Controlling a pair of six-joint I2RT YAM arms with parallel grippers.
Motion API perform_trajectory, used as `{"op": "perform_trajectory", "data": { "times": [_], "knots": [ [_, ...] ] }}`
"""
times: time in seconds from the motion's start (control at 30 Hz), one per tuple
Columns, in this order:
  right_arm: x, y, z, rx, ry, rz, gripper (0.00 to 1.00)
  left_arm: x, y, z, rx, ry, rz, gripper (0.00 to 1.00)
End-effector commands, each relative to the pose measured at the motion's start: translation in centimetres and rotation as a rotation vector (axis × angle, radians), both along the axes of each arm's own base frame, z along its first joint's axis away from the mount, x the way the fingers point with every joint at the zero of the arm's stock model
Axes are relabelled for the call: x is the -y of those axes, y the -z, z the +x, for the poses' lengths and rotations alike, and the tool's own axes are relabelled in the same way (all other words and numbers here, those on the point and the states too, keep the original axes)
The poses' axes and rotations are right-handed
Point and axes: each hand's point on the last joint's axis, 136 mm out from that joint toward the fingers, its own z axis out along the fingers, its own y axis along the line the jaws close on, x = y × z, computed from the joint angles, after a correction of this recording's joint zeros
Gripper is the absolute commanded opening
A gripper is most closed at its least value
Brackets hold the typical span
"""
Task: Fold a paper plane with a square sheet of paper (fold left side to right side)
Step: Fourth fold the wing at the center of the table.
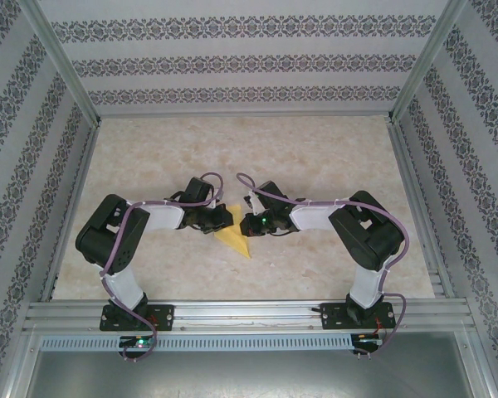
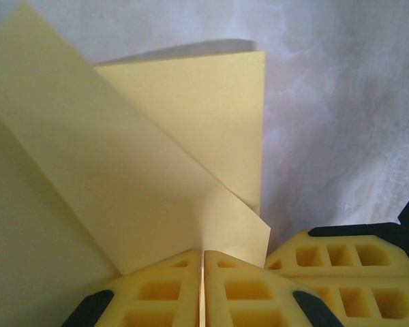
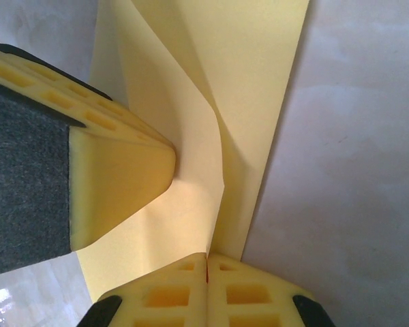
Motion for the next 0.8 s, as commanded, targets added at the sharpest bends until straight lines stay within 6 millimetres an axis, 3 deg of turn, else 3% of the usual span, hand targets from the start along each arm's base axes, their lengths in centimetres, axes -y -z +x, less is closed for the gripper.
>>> {"op": "perform_trajectory", "data": {
  "times": [0.0,0.27,0.53,0.77],
  "knots": [
    [2.8,3.9,-2.1,-0.077,0.008,-0.17,0.0,-0.9,2.1,-1.4,-0.037,0.014,0.074,0.08],
    [1.7,2.0,-1.6,-0.058,0.001,-0.112,0.01,-1.5,3.2,-2.2,-0.063,0.01,0.101,0.02],
    [0.2,-1.4,-0.4,-0.017,-0.009,-0.022,0.14,-1.7,3.5,-2.3,-0.07,0.006,0.11,0.0],
    [0.2,-4.6,0.8,0.035,0.013,0.034,0.26,-1.8,3.5,-2.5,-0.073,0.005,0.115,0.0]
  ]
}}
